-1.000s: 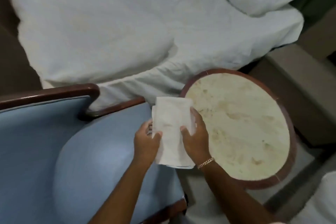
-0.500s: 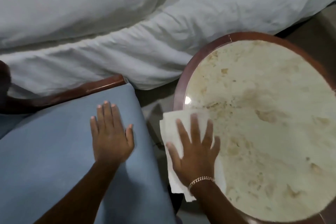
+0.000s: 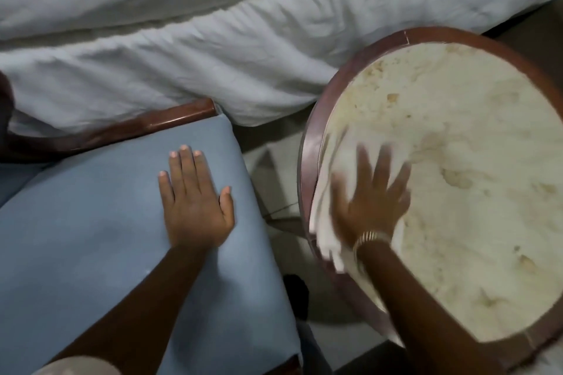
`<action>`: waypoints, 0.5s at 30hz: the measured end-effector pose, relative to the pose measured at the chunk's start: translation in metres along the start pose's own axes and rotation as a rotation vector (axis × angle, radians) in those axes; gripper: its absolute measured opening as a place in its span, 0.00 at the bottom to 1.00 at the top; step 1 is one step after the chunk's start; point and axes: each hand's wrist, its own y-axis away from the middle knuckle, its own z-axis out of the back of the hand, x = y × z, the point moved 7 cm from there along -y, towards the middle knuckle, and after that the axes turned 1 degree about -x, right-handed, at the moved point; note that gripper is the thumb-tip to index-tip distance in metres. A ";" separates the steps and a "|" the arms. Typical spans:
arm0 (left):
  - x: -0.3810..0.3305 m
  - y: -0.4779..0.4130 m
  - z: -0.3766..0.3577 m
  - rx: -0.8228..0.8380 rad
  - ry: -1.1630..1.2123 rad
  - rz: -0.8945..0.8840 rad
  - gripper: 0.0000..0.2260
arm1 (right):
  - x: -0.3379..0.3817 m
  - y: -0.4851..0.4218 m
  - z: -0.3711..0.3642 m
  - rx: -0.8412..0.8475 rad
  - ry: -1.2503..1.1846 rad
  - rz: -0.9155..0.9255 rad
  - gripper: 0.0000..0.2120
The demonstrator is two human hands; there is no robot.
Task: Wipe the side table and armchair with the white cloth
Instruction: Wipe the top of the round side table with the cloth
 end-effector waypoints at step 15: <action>-0.225 -0.031 0.024 0.122 0.304 -0.201 0.34 | -0.111 -0.137 0.048 -0.047 0.034 -0.033 0.36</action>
